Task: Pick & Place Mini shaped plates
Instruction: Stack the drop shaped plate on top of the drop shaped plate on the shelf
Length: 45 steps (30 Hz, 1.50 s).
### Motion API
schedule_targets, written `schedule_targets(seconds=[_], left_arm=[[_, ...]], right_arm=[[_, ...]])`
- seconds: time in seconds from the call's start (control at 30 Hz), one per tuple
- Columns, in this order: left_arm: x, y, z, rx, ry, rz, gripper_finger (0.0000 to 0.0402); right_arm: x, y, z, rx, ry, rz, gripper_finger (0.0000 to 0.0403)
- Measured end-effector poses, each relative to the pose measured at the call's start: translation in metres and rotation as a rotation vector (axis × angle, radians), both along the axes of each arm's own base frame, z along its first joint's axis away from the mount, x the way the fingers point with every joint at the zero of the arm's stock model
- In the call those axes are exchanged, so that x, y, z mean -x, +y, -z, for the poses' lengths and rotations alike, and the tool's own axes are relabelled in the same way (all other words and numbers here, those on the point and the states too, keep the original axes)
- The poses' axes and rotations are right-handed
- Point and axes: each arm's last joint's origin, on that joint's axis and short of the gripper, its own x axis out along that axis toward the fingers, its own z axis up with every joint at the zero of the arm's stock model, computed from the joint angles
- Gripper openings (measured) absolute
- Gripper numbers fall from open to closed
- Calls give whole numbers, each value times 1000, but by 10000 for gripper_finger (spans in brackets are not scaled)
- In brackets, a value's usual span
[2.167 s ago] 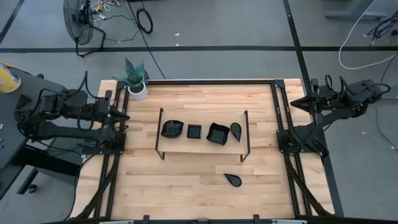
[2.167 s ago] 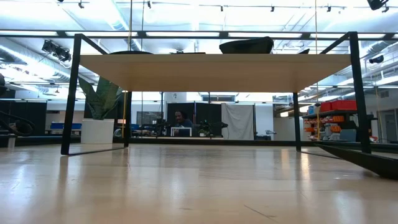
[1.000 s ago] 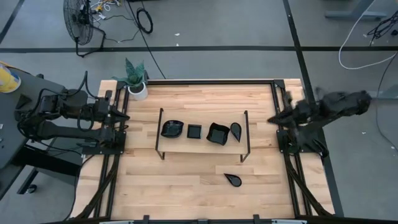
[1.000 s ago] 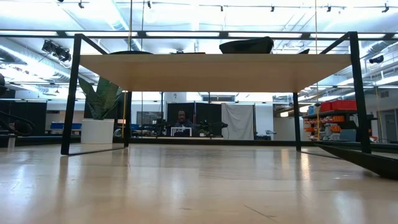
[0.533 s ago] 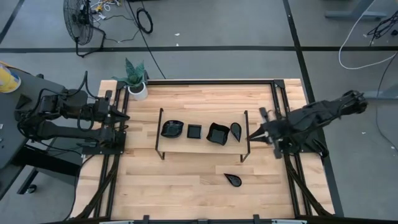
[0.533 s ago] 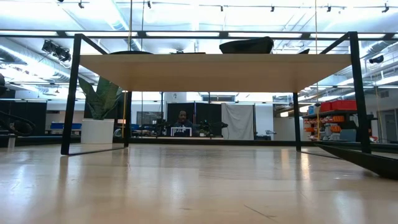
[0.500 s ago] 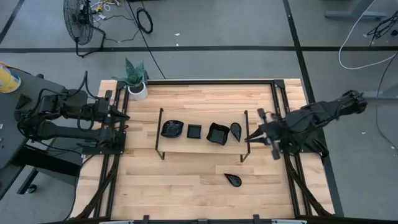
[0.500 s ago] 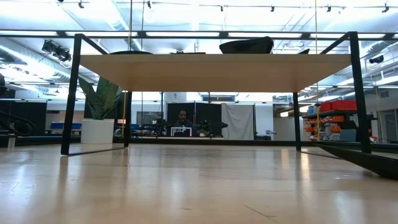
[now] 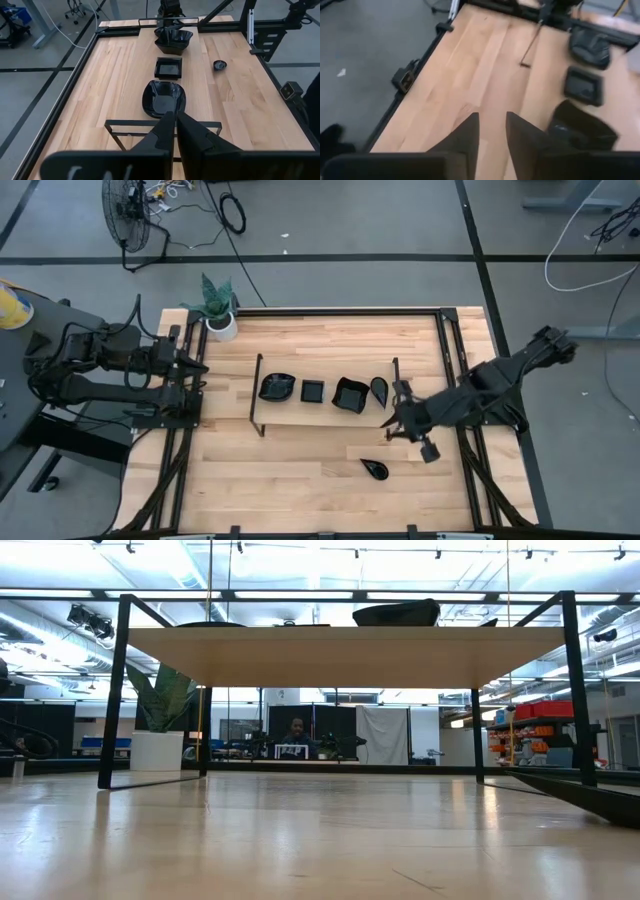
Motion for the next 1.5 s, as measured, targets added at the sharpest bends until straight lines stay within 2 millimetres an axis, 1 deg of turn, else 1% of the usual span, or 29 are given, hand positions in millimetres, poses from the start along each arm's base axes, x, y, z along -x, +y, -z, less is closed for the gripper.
schedule_targets(seconds=[0.1,0.27,0.4,0.5,0.6,0.77,0.93,1.1,1.2,1.37,1.5], left_arm=[[0,0,0,0,0,0,25],[0,0,0,0,0,0,25],[0,0,0,0,0,0,25],[0,0,0,0,0,0,25],[0,0,0,0,0,0,25],[0,0,0,0,0,0,25],[0,0,0,0,0,0,25],[0,0,0,0,0,0,25],[0,0,0,0,0,0,25],[0,0,0,0,0,0,25],[0,0,0,0,0,0,25]], right_arm=[[-2,12,6,12,41,-31,118],[-4,36,23,11,151,-123,161],[-11,52,38,-79,257,-69,190],[-16,63,50,-130,328,-2,202],[-21,74,64,-185,401,92,206],[-29,92,89,-271,519,274,200],[-39,104,118,-295,603,433,190],[-53,112,142,-237,551,502,186],[-61,117,153,-245,516,540,187],[-69,118,172,-246,543,618,199],[-73,117,190,-184,569,651,215]])
